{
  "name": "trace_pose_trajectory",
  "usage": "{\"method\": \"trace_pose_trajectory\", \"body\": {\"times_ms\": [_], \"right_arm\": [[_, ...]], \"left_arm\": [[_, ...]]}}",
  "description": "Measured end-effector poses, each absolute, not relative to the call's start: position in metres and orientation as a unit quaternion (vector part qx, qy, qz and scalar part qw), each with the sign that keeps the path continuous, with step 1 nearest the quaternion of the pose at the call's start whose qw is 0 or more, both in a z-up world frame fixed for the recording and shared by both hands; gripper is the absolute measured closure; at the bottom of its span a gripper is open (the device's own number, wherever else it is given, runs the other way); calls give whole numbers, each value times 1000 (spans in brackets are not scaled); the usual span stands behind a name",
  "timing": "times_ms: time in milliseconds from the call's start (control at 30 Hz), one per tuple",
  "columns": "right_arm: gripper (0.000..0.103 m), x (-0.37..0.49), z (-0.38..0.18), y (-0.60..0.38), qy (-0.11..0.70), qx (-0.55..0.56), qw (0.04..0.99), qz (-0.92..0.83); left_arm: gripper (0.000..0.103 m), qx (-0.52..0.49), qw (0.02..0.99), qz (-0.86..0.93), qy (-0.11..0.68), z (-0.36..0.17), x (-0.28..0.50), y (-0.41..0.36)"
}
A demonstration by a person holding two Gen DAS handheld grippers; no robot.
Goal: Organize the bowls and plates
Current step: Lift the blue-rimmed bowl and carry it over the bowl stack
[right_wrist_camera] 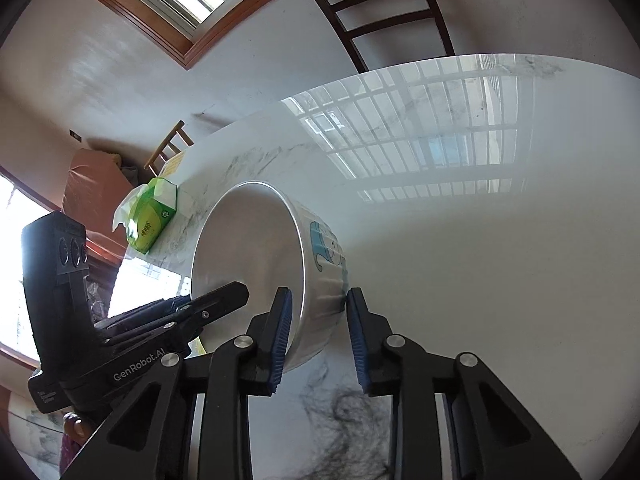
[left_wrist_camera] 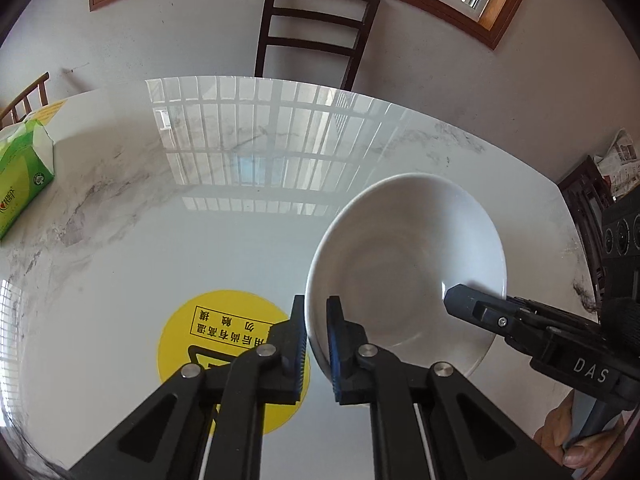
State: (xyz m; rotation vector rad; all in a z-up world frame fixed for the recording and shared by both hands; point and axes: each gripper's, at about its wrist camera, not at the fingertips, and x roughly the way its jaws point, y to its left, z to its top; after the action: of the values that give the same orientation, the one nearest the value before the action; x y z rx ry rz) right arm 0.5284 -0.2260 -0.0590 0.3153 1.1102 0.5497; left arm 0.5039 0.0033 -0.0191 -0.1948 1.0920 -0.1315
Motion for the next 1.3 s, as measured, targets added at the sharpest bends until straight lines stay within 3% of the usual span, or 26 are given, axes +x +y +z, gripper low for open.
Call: {"method": "trace_pose_trajectory", "body": {"times_ms": [167,700,1000,1300], "right_arm": [[84,512,-50,-245,519,184,790,268],[82,334,32,-267,514,163,778,322],[80,248,33,-271,526,153,768,331],[80,219,20,-267,543,136,764,319]], "left_arm": [[93,-103,854,-76,505,8,471,2],[93,-94,851,-89,508,91,273,-16],[93,-85,843,-100,522,89,192,-19],[93,-96,812,-104,566,59,164,-19]]}}
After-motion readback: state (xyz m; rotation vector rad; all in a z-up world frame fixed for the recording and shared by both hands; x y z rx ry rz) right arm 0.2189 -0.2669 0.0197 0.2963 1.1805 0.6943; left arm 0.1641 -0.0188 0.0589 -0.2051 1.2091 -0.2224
